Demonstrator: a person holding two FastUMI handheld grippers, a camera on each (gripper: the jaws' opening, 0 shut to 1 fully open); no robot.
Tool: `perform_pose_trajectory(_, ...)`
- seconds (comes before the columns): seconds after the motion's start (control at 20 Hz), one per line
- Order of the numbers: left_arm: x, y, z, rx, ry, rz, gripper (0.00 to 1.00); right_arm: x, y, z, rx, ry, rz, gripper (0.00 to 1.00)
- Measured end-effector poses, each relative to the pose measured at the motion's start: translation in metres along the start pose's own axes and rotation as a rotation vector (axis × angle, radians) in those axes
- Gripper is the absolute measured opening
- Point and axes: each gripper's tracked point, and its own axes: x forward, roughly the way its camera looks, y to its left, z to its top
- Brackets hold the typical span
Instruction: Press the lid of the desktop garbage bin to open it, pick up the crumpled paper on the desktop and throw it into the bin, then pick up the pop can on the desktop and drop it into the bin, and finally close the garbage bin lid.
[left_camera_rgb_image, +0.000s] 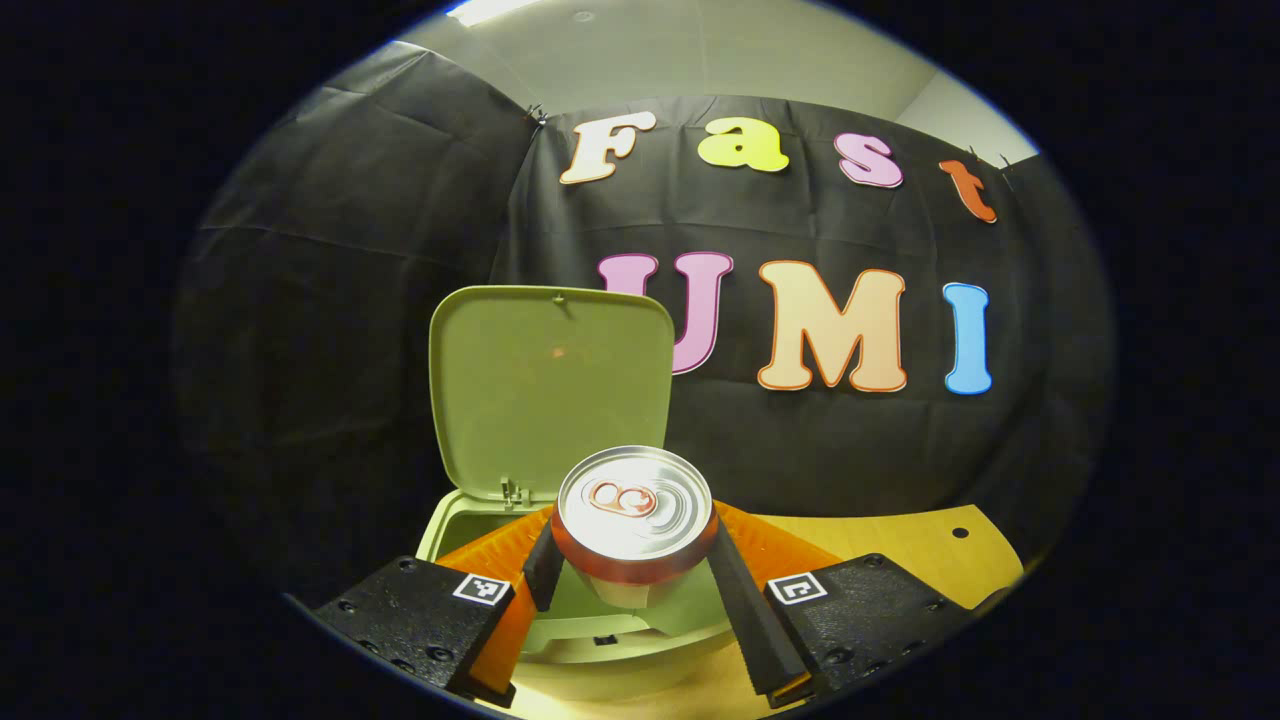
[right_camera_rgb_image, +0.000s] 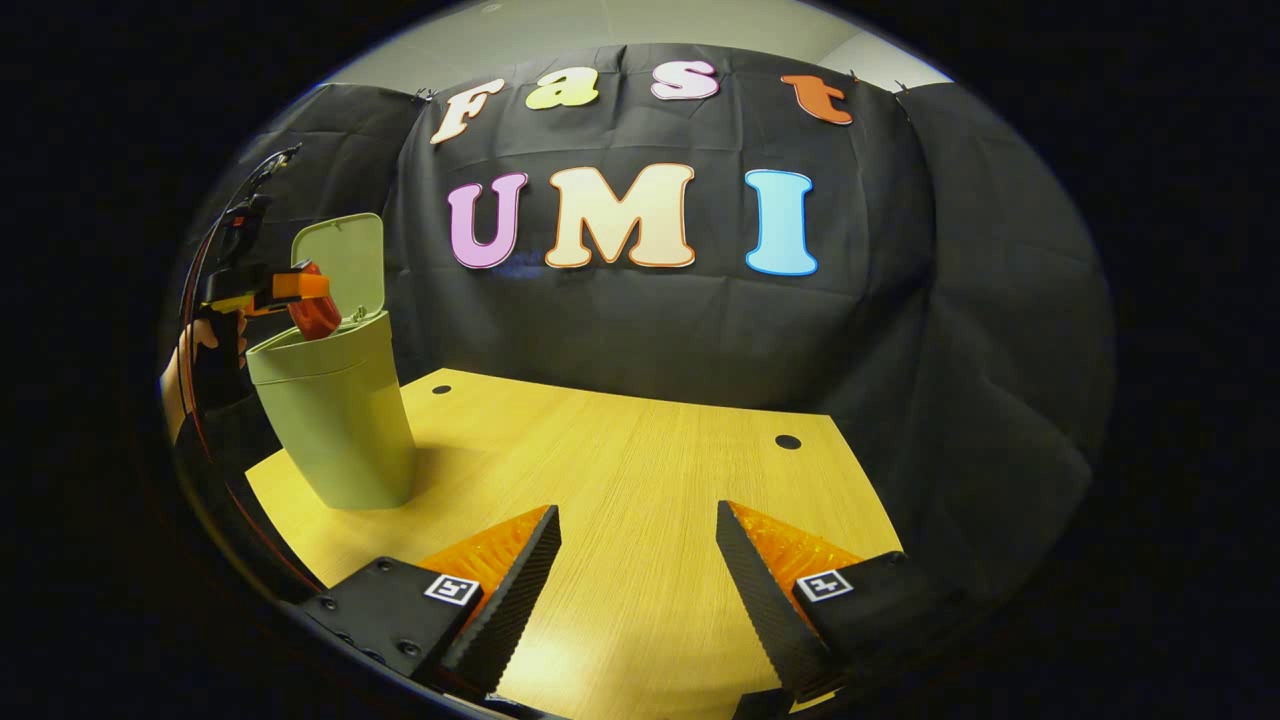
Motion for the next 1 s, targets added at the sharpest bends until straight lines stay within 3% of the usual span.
perform_pose_trajectory(0.2,-0.003,0.011,0.027,0.006,-0.058,0.028,0.93,0.004,0.007,0.008,-0.005,-0.011,0.003,0.99)
perform_pose_trajectory(0.65,0.021,0.029,0.126,0.016,-0.178,0.031,0.89,0.004,0.030,0.008,0.015,-0.028,-0.019,0.99)
perform_pose_trajectory(0.8,0.029,0.032,0.162,0.035,-0.249,0.018,0.93,0.007,0.036,0.002,0.057,-0.023,-0.037,0.99)
perform_pose_trajectory(1.0,0.055,0.038,0.185,0.071,-0.260,0.019,0.89,0.009,0.046,-0.006,0.096,-0.017,-0.061,0.99)
